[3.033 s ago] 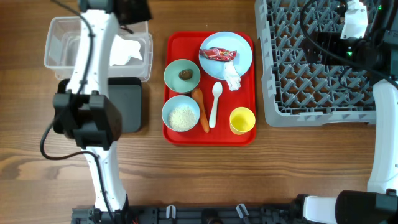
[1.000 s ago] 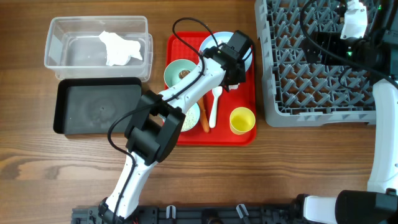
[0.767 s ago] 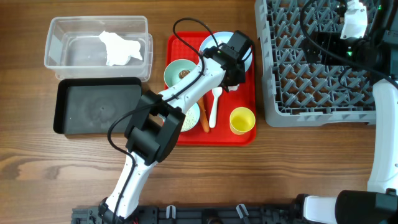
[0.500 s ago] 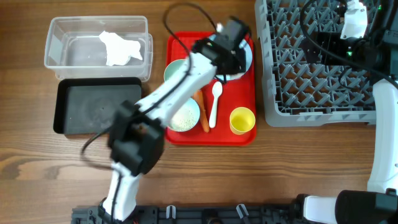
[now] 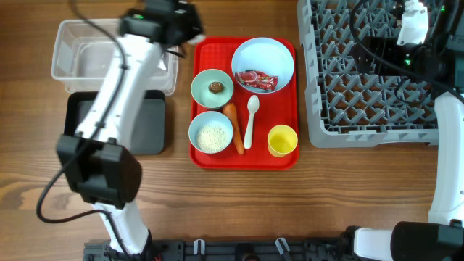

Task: Sort waste into correct bins and load items into the dishwasher rack
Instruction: 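Carry the tissue to the clear bin and release it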

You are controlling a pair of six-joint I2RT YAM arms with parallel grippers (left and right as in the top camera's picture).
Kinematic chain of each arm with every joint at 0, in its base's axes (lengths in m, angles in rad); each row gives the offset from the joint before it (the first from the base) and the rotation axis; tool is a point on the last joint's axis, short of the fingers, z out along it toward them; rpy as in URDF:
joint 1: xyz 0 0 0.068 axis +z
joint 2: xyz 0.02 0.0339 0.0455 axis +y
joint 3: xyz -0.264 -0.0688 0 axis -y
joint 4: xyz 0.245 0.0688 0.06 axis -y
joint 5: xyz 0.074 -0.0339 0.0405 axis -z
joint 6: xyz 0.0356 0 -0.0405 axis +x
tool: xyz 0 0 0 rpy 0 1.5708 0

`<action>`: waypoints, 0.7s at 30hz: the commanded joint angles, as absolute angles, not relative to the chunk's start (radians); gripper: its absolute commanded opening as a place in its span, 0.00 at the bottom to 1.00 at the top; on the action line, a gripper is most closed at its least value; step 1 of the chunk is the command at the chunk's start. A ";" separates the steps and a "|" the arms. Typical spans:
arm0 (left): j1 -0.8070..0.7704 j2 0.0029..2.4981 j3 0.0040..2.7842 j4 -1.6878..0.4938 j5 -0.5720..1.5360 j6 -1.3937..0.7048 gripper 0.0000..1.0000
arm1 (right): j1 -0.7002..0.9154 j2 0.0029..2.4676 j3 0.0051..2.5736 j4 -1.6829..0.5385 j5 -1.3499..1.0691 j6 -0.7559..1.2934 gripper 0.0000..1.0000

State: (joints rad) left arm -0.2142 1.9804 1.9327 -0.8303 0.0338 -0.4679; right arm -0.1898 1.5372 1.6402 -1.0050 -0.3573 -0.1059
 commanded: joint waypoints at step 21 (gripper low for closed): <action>-0.026 2.101 1.948 -0.827 0.008 -0.393 1.00 | -0.191 1.554 1.641 -1.006 -0.343 -0.076 0.98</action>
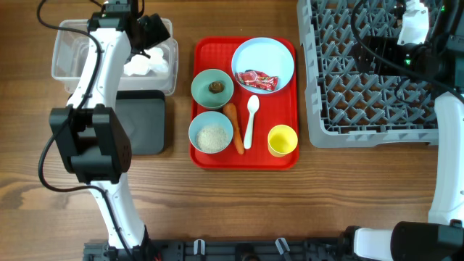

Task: Sort waste into correct bins and load items into the dishwasher rack
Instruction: 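Carry the tissue to the clear bin and release it, then lower the left gripper onto the red candy wrapper and grasp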

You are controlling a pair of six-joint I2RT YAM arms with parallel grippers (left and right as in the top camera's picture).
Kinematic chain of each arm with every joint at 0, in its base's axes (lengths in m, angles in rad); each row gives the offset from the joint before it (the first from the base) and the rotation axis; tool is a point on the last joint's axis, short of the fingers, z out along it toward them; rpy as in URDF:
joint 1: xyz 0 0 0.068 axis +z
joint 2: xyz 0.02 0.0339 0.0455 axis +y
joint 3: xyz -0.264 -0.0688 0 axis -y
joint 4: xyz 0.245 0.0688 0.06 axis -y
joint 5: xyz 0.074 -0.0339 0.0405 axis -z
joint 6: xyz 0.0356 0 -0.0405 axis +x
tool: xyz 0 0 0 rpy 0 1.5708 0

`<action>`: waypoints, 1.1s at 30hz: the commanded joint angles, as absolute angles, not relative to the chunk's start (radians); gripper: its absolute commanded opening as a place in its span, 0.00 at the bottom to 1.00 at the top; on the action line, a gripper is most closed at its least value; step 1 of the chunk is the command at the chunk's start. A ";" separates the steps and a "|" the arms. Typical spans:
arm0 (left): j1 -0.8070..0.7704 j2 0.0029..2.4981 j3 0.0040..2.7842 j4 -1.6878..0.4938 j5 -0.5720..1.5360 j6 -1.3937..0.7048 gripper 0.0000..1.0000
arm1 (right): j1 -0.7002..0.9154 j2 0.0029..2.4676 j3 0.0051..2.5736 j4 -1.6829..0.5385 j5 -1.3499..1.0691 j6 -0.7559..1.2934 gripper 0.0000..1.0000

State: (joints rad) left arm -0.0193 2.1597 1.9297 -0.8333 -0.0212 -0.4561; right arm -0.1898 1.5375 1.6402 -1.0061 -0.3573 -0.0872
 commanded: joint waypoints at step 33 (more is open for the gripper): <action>-0.558 2.387 1.971 -0.672 0.036 0.259 1.00 | -0.191 1.554 1.641 -1.015 -0.343 -0.076 0.98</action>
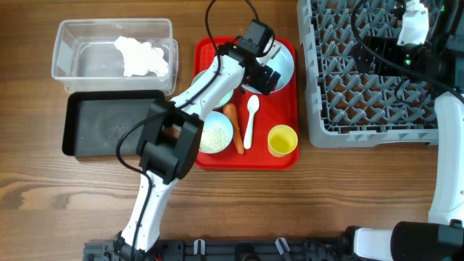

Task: Sort waste into correct bins and load items into the dishwasher rack
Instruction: 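Lower the left gripper onto the red candy wrapper and grasp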

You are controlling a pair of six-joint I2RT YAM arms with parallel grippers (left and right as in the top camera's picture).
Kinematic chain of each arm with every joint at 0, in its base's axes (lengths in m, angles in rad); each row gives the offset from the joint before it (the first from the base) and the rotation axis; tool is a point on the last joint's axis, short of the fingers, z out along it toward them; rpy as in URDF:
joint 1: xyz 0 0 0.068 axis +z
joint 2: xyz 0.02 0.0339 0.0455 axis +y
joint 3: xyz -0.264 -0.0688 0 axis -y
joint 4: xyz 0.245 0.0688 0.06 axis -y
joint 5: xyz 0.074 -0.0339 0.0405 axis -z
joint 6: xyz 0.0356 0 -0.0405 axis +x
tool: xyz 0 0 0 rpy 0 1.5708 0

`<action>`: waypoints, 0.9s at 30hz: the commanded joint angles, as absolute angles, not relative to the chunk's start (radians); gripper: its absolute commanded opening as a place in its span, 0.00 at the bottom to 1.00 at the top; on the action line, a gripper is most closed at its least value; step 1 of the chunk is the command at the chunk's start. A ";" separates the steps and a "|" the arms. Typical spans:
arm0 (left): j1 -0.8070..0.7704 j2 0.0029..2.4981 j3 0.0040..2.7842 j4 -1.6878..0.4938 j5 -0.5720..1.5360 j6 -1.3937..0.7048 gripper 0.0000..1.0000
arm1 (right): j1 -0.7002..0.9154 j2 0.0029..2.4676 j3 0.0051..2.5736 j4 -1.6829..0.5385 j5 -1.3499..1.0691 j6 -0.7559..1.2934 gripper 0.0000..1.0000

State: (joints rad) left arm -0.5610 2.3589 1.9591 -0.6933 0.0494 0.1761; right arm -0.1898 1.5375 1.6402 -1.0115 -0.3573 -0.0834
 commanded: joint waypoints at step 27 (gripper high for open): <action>-0.558 2.419 1.949 -0.664 0.032 0.298 0.34 | -0.191 1.554 1.641 -1.011 -0.343 -0.076 0.98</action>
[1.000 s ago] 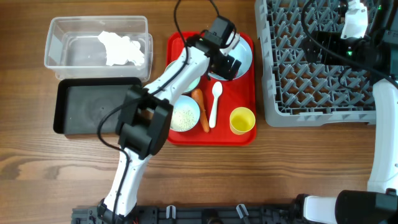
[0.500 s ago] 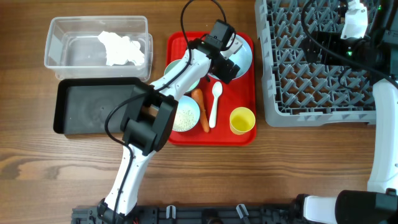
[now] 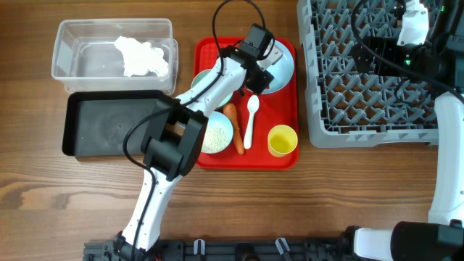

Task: Sort waste into correct bins and load items into the dishwasher rack
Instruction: 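Lower the left gripper onto the red candy wrapper and grasp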

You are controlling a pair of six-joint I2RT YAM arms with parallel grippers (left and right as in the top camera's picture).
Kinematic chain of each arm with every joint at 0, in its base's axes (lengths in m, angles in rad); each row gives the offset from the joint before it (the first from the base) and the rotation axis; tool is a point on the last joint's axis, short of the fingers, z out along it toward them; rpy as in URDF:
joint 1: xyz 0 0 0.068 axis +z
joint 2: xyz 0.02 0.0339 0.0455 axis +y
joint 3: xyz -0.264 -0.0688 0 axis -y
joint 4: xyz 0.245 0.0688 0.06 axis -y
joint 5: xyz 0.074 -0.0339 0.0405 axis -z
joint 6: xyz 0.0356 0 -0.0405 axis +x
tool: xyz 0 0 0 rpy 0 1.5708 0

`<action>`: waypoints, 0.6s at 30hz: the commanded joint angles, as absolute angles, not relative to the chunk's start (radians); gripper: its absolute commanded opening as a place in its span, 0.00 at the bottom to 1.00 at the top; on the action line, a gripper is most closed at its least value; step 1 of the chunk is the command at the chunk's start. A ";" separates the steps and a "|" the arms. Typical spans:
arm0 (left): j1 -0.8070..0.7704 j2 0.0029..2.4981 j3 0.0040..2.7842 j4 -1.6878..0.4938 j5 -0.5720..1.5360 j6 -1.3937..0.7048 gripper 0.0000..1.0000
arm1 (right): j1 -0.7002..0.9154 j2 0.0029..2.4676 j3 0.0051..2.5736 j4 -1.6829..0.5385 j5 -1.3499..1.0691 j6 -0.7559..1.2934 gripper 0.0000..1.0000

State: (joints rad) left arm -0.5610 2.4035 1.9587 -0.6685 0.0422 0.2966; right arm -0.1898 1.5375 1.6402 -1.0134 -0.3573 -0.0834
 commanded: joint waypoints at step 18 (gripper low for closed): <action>-0.555 2.300 1.972 -0.659 -0.082 0.095 0.04 | -0.191 1.554 1.641 -1.022 -0.343 -0.076 0.98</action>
State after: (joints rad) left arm -0.5610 2.3981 1.9583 -0.6582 -0.0521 0.1482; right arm -0.1898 1.5375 1.6402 -1.0183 -0.3573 -0.0834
